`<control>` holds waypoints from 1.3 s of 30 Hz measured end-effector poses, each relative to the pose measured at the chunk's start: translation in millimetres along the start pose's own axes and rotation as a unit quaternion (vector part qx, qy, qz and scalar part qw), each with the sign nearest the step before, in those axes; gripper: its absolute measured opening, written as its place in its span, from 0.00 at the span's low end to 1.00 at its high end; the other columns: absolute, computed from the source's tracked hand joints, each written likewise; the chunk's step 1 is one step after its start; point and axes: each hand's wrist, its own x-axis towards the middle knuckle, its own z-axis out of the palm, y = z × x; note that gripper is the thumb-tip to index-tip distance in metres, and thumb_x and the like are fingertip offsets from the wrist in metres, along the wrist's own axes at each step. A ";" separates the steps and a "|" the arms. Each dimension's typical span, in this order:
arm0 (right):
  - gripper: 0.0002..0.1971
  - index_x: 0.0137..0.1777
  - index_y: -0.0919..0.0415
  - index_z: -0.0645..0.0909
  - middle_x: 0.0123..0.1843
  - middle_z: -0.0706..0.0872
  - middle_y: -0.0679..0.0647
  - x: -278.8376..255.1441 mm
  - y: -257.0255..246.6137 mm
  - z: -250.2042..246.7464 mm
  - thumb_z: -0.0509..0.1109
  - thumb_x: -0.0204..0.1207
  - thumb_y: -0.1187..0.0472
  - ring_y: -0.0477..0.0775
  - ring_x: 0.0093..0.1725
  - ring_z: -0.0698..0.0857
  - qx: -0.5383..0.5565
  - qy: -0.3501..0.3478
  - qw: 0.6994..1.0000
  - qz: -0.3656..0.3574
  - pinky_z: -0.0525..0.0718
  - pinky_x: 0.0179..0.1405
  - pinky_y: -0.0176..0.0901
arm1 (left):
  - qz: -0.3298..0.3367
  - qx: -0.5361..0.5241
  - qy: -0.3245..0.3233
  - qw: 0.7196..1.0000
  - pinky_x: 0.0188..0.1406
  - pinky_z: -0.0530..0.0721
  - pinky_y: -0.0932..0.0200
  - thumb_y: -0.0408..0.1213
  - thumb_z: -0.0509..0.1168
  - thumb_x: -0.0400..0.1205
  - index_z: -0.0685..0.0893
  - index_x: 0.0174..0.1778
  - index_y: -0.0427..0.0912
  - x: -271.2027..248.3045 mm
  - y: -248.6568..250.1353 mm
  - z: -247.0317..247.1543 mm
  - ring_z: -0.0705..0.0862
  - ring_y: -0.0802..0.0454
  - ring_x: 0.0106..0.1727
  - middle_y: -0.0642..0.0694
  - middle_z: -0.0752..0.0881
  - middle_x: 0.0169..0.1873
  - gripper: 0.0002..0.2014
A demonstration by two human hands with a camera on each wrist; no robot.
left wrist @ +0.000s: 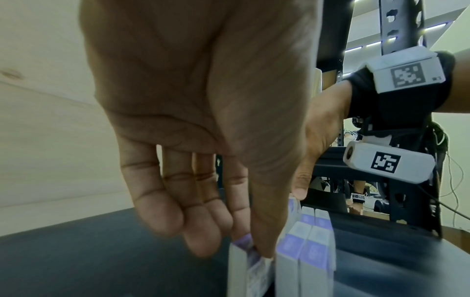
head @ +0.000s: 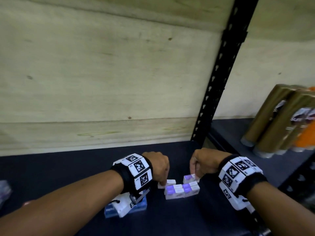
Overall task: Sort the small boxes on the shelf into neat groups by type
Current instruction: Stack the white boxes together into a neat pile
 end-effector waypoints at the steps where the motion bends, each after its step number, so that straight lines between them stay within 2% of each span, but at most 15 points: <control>1: 0.05 0.44 0.52 0.91 0.42 0.93 0.48 -0.9 0.4 0.4 0.82 0.69 0.60 0.49 0.49 0.91 0.001 -0.003 1.000 0.003 0.88 0.59 0.47 | 0.000 -0.003 -0.001 1.000 0.56 0.86 0.51 0.47 0.76 0.72 0.91 0.49 0.51 -0.3 0.6 1.3 0.86 0.50 0.53 0.53 0.89 0.50 0.12; 3: 0.05 0.46 0.53 0.91 0.43 0.93 0.49 -2.7 1.0 2.1 0.80 0.71 0.60 0.49 0.49 0.91 0.006 -0.005 1.000 0.007 0.88 0.58 0.45 | -0.001 -0.012 -0.005 1.000 0.56 0.86 0.51 0.45 0.76 0.72 0.91 0.49 0.50 -0.1 0.8 3.6 0.86 0.50 0.53 0.53 0.89 0.50 0.11; 6: 0.06 0.48 0.53 0.90 0.45 0.93 0.50 -4.4 1.1 6.2 0.77 0.73 0.63 0.46 0.44 0.90 0.015 -0.003 1.000 0.001 0.88 0.55 0.41 | 0.002 -0.016 -0.012 1.000 0.53 0.86 0.54 0.43 0.74 0.74 0.90 0.50 0.49 -1.6 1.7 5.2 0.87 0.49 0.52 0.51 0.89 0.51 0.10; 9: 0.13 0.52 0.48 0.88 0.47 0.93 0.51 -7.1 3.1 6.5 0.69 0.75 0.66 0.45 0.44 0.88 0.021 -0.008 1.000 0.001 0.85 0.54 0.38 | 0.013 -0.026 -0.034 0.999 0.54 0.85 0.56 0.41 0.72 0.76 0.88 0.55 0.49 -1.8 2.2 5.2 0.86 0.49 0.54 0.50 0.88 0.54 0.12; 11: 0.16 0.57 0.47 0.86 0.51 0.92 0.50 -9.0 4.5 5.8 0.68 0.74 0.67 0.47 0.50 0.89 0.028 -0.026 0.999 -0.003 0.85 0.53 0.37 | 0.026 -0.029 -0.064 0.997 0.52 0.82 0.60 0.40 0.72 0.77 0.84 0.62 0.48 -0.7 2.1 4.0 0.84 0.50 0.58 0.50 0.85 0.59 0.16; 13: 0.20 0.64 0.49 0.83 0.57 0.90 0.49 -10.3 4.5 7.4 0.71 0.73 0.66 0.49 0.55 0.88 0.033 -0.052 0.998 -0.003 0.83 0.53 0.35 | 0.044 -0.030 -0.095 0.994 0.50 0.78 0.61 0.42 0.75 0.75 0.80 0.68 0.46 1.2 1.4 3.2 0.81 0.51 0.59 0.49 0.83 0.63 0.24; 16: 0.29 0.70 0.47 0.77 0.62 0.86 0.46 -12.5 1.5 12.0 0.77 0.69 0.63 0.48 0.59 0.85 0.020 -0.079 0.997 0.012 0.84 0.60 0.40 | 0.048 -0.028 -0.113 0.992 0.57 0.80 0.58 0.48 0.79 0.70 0.75 0.72 0.47 2.7 3.6 4.4 0.80 0.51 0.61 0.50 0.81 0.65 0.35; 18: 0.33 0.71 0.44 0.75 0.62 0.84 0.44 -12.8 -0.5 16.7 0.82 0.65 0.56 0.48 0.60 0.84 -0.002 -0.081 0.997 0.009 0.84 0.64 0.46 | 0.044 -0.011 -0.109 0.993 0.59 0.83 0.54 0.51 0.79 0.69 0.77 0.71 0.47 2.7 8.3 6.6 0.82 0.50 0.61 0.50 0.82 0.63 0.35; 22: 0.32 0.66 0.40 0.76 0.60 0.81 0.42 -12.0 -3.1 30.5 0.84 0.62 0.49 0.47 0.58 0.82 -0.031 -0.053 0.998 0.000 0.83 0.62 0.49 | 0.043 0.018 -0.100 0.994 0.53 0.84 0.53 0.55 0.77 0.71 0.83 0.64 0.43 5.4 16.6 14.8 0.85 0.47 0.57 0.46 0.86 0.58 0.30; 26: 0.30 0.67 0.43 0.75 0.60 0.77 0.45 -10.6 -5.0 41.6 0.82 0.65 0.51 0.49 0.59 0.80 -0.051 -0.028 0.998 -0.019 0.82 0.61 0.49 | 0.039 0.028 -0.095 0.994 0.47 0.84 0.54 0.56 0.77 0.71 0.86 0.59 0.42 10.1 20.9 18.9 0.85 0.49 0.50 0.45 0.88 0.55 0.27; 31: 0.29 0.67 0.45 0.75 0.63 0.78 0.49 -10.5 -6.4 44.4 0.81 0.67 0.52 0.51 0.61 0.79 -0.061 -0.014 0.997 -0.035 0.81 0.62 0.51 | 0.042 0.008 -0.094 0.995 0.41 0.81 0.58 0.54 0.77 0.71 0.86 0.59 0.42 11.4 23.9 19.8 0.83 0.52 0.45 0.45 0.88 0.54 0.25; 35: 0.28 0.66 0.47 0.76 0.63 0.79 0.49 -10.6 -10.4 46.0 0.81 0.67 0.53 0.51 0.60 0.80 -0.060 0.002 0.997 -0.051 0.82 0.61 0.50 | 0.052 -0.004 -0.074 0.996 0.45 0.83 0.56 0.53 0.77 0.71 0.85 0.58 0.42 11.4 26.4 21.0 0.87 0.47 0.51 0.44 0.88 0.52 0.25; 39: 0.28 0.66 0.47 0.76 0.62 0.80 0.49 -9.6 -13.0 47.4 0.81 0.66 0.54 0.51 0.59 0.80 -0.064 0.006 0.996 -0.058 0.82 0.58 0.48 | 0.051 -0.004 -0.069 0.996 0.46 0.84 0.55 0.53 0.77 0.72 0.85 0.60 0.41 11.1 29.3 21.2 0.87 0.47 0.52 0.44 0.88 0.53 0.25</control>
